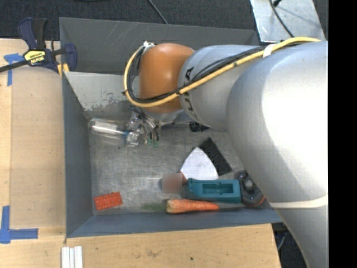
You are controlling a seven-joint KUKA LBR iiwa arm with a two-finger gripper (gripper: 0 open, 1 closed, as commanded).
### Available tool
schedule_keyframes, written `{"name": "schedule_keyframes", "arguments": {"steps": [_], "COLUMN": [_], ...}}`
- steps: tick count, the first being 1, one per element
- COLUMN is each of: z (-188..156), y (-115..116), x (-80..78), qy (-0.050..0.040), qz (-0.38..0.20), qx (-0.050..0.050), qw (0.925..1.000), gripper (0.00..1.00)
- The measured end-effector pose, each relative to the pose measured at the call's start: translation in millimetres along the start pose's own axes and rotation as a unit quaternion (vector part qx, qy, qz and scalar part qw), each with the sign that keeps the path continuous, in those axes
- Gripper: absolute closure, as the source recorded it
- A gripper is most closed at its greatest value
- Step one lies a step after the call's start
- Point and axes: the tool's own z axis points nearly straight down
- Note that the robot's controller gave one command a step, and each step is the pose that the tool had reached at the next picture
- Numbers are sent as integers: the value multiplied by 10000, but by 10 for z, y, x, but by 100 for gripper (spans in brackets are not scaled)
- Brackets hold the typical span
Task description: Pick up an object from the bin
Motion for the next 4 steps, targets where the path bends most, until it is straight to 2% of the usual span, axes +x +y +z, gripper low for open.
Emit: {"name": "schedule_keyframes", "arguments": {"steps": [1,2,3,4], "z": [-371,-639,-603,-536], "y": [-32,79,90,224], "x": [4,-53,-40,171], "qy": [79,24,37,35], "qz": [-37,72,79,-309], "qx": [34,10,15,18], "qw": [10000,10000,10000,9995], "gripper": [100,100,100,100]}}
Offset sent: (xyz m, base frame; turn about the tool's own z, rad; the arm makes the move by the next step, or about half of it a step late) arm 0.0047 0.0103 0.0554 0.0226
